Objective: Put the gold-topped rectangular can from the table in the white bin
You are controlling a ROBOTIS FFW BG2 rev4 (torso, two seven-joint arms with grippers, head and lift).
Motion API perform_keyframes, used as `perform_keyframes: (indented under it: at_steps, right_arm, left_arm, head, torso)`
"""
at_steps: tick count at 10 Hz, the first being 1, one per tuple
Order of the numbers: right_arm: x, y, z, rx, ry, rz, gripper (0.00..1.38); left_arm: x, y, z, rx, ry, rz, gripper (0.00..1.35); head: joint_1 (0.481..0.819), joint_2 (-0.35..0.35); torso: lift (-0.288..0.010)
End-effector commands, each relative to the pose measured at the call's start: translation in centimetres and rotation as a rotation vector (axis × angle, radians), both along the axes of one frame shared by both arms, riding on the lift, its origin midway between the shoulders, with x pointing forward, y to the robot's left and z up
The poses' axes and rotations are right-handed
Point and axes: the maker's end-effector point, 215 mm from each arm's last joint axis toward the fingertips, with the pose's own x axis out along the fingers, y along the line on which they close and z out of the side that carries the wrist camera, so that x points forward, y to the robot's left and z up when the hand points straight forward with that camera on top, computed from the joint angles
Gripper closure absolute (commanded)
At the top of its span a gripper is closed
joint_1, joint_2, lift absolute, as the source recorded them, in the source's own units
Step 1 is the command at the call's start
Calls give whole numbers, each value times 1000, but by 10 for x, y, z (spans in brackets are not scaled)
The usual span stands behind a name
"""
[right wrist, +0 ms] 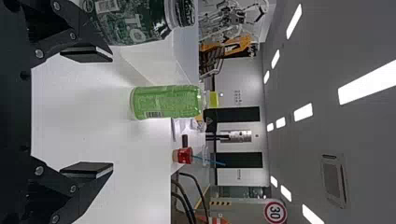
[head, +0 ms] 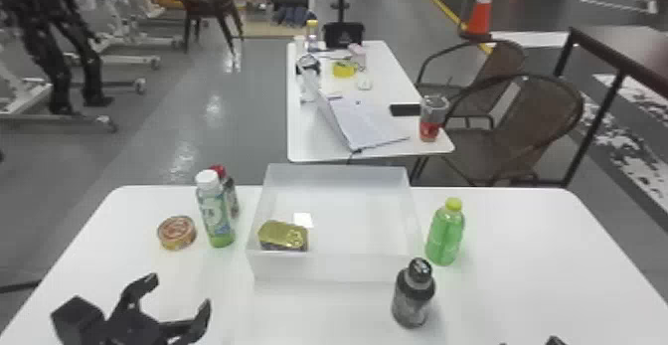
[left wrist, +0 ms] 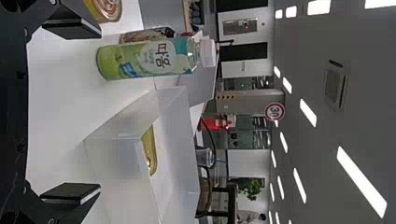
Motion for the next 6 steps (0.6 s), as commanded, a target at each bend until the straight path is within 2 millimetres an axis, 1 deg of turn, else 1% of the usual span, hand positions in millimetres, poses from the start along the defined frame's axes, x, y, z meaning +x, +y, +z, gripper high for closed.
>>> perform_keyframes:
  at_steps: [1,2,3,6]
  right_arm:
    - [0,0,1,-1,-2,-1,433]
    - [0,-1,3,-2,-5,-3,433]
    - [-1,-2,3,-1,-5,-8,433]
    - [-2,-5,5,-3,-7,-20,435]
  left_arm:
    - [-26,22,-14,-1,8,63,142]
    - [-36,40,-16,4,-4,123,142]
    - [-42,53,-15,8,-10,155,140]
    - [-58,73,-27,3,15,194,142]
  head:
    - [549,0]
    - [549,0]
    - [549,0]
    - [549,0]
  torso:
    - [-100]
    - [-100]
    - [-100]
    - [-100]
